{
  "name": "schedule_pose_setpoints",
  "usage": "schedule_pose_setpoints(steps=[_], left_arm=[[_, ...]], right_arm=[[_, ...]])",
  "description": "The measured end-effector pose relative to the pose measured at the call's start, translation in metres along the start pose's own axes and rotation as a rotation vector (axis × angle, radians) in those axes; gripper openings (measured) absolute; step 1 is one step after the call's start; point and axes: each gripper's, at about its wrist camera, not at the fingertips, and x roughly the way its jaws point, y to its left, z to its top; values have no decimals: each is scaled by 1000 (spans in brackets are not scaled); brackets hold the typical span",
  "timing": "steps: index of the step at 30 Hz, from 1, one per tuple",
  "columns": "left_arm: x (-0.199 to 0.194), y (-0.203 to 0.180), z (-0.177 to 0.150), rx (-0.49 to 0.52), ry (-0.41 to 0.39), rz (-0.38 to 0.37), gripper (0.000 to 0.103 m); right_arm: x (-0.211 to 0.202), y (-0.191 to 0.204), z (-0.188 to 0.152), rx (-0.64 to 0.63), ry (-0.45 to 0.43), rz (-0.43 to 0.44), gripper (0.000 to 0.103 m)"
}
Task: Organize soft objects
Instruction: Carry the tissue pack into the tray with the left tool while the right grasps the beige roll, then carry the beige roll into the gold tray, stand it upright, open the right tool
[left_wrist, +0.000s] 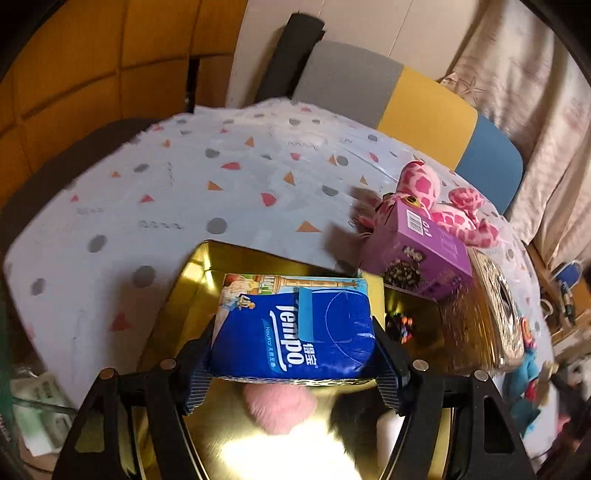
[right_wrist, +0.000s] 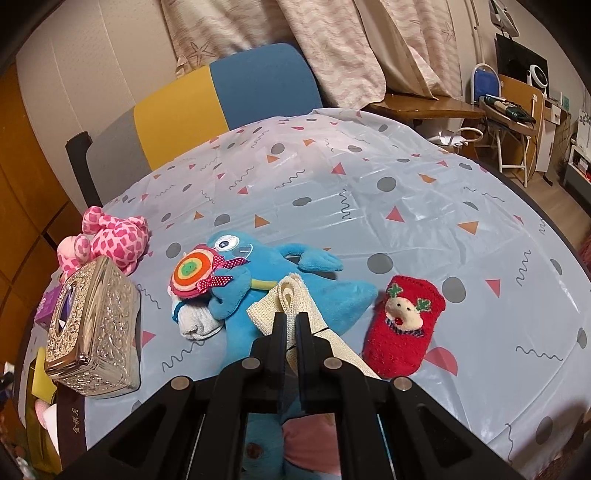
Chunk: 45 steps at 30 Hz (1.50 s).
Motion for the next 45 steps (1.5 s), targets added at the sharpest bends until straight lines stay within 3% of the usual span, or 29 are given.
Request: schedule_pose_setpoints(steps=[5, 7, 10, 13, 19, 25, 31, 38, 45], left_arm=[[40, -5, 12, -27, 60, -6, 76], [51, -5, 12, -35, 79, 3, 88], [57, -2, 14, -56, 82, -8, 93], [43, 3, 10, -68, 37, 12, 93], [-8, -2, -21, 20, -93, 157, 96], [-44, -16, -56, 108, -181, 205, 100], [-55, -25, -75, 144, -183, 205, 101], [-59, -25, -83, 109, -164, 177, 102], [-62, -21, -85, 100, -161, 168, 103]], right_arm=[[2, 0, 0, -1, 10, -6, 4], [2, 1, -1, -6, 11, -11, 4], [3, 0, 0, -4, 12, -17, 4], [3, -1, 0, 2, 7, -20, 4], [-5, -1, 2, 2, -28, -9, 4], [-14, 7, 4, -25, -58, 33, 4], [-32, 25, 9, -51, -74, 75, 4], [-65, 73, 13, -118, -101, 215, 4], [-86, 162, -1, -235, -39, 477, 4]])
